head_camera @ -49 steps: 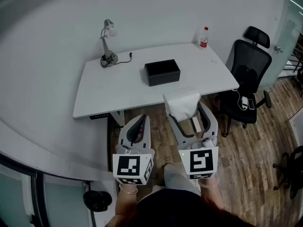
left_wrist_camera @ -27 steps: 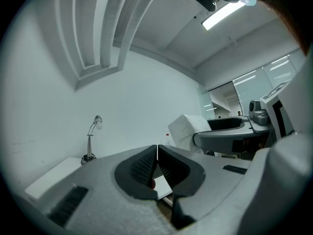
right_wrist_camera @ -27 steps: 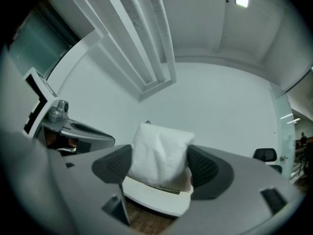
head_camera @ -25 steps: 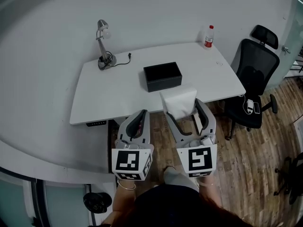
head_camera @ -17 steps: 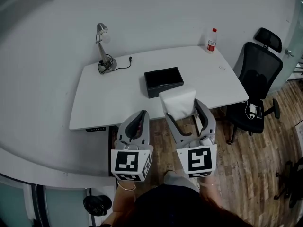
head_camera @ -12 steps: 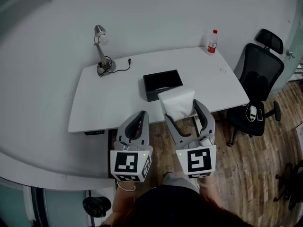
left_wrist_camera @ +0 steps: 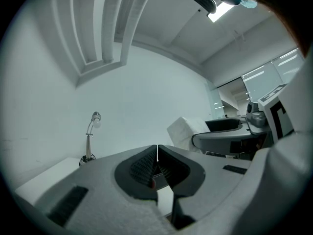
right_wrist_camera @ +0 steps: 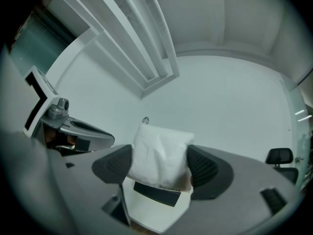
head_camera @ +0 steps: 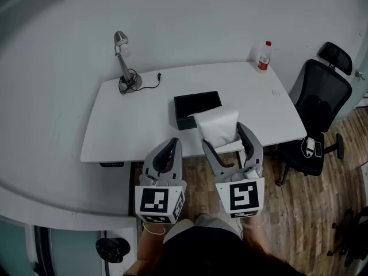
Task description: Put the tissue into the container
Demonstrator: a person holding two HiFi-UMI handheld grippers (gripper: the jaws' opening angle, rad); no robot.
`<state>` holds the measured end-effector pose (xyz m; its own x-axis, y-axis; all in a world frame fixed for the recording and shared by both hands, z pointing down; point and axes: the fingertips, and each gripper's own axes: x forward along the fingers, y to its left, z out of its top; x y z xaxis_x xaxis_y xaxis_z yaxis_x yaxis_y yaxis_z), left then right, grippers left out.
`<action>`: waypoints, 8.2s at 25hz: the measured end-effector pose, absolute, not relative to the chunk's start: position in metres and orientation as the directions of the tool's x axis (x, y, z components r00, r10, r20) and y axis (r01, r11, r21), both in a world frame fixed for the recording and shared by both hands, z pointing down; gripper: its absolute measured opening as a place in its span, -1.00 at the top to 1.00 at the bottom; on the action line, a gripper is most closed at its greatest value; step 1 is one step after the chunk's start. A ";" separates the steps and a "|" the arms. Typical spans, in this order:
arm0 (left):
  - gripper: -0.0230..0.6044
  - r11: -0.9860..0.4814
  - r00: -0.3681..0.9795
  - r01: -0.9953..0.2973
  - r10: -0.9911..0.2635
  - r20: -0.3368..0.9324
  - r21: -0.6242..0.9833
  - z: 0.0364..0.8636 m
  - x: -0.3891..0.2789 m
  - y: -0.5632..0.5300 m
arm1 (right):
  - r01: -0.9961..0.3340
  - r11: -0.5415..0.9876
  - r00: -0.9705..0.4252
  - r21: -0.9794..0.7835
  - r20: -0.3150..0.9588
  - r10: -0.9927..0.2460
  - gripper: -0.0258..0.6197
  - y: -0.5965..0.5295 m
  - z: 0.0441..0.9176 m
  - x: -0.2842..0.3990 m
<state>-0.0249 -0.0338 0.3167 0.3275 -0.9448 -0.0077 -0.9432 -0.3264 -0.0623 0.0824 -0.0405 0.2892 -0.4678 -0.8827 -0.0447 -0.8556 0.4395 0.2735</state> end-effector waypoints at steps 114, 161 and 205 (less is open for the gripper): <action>0.84 -0.436 0.459 -0.886 -0.872 0.169 0.159 0.413 -0.102 -0.295 | -0.877 0.457 -0.268 0.150 0.637 -0.723 -0.19 -0.287 0.481 0.012; 0.83 -0.418 0.439 -0.897 -0.882 0.172 0.146 0.405 -0.101 -0.301 | -0.852 0.517 -0.195 0.080 0.868 -0.457 -0.19 -0.291 0.516 0.011; 0.84 -0.316 0.318 -0.948 -0.945 0.081 0.031 0.353 -0.072 -0.151 | -0.888 0.448 -0.369 0.102 0.421 -0.828 0.80 -0.182 0.401 0.046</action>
